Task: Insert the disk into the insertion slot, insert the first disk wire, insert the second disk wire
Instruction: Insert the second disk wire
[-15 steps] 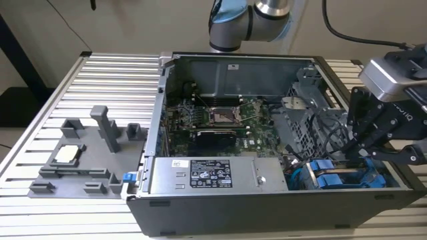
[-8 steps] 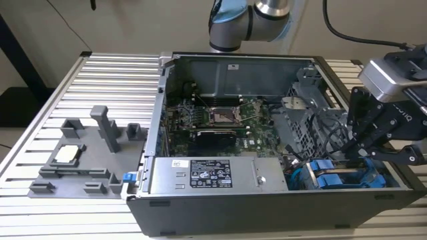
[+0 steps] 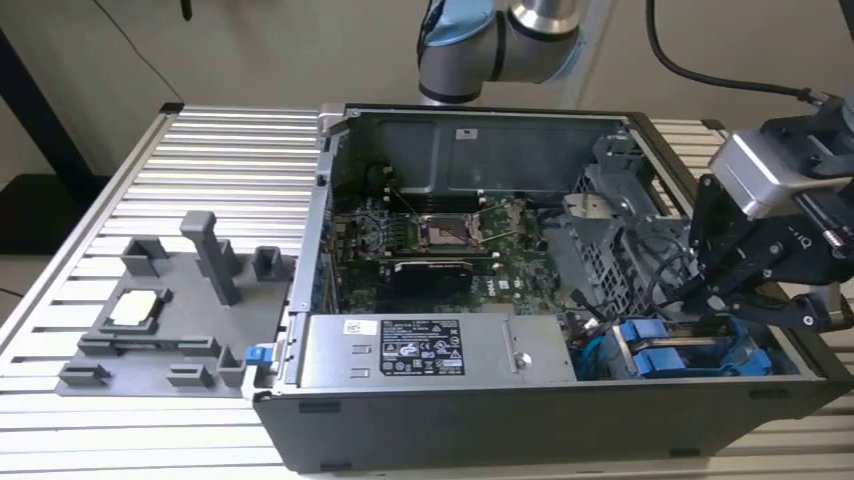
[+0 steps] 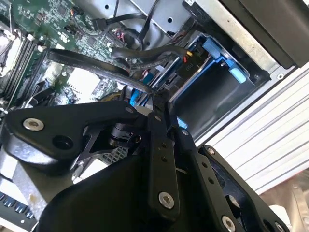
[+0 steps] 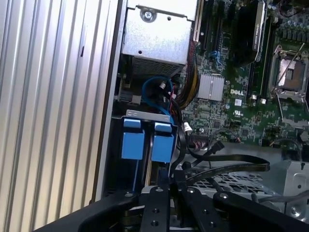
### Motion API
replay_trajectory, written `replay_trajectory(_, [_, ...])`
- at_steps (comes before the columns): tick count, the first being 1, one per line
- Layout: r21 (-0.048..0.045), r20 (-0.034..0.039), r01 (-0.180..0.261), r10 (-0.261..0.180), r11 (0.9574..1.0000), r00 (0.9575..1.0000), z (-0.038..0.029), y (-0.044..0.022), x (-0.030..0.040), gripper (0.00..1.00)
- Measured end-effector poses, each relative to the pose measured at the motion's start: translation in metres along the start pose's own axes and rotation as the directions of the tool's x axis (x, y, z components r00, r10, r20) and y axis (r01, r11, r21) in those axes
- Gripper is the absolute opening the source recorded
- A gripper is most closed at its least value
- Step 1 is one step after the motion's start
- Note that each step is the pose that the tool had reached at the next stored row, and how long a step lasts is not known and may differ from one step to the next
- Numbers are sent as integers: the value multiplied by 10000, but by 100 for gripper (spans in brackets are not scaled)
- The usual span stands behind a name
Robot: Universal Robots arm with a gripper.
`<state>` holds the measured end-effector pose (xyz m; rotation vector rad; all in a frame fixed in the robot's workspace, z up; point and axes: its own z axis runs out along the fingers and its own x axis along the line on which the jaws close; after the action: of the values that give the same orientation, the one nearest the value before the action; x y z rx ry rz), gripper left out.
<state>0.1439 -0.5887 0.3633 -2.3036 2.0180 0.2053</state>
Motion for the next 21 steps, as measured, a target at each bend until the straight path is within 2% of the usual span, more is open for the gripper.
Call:
replay_trajectory(2, [8,40,4,-4,10000,10000,25,-9,18,16])
replay_trajectory(5, [26,176,10,-10,10000,9998,51,-36,47,16])
replay_trajectory(7, [37,234,-11,10,10000,9997,74,-43,65,16])
replay_trajectory(12, [70,264,-216,214,9997,9994,125,-52,91,16])
replay_trajectory(16, [78,260,-275,273,9996,9993,130,-53,92,16])
replay_trajectory(21, [130,275,-616,613,9980,9977,172,-56,98,16])
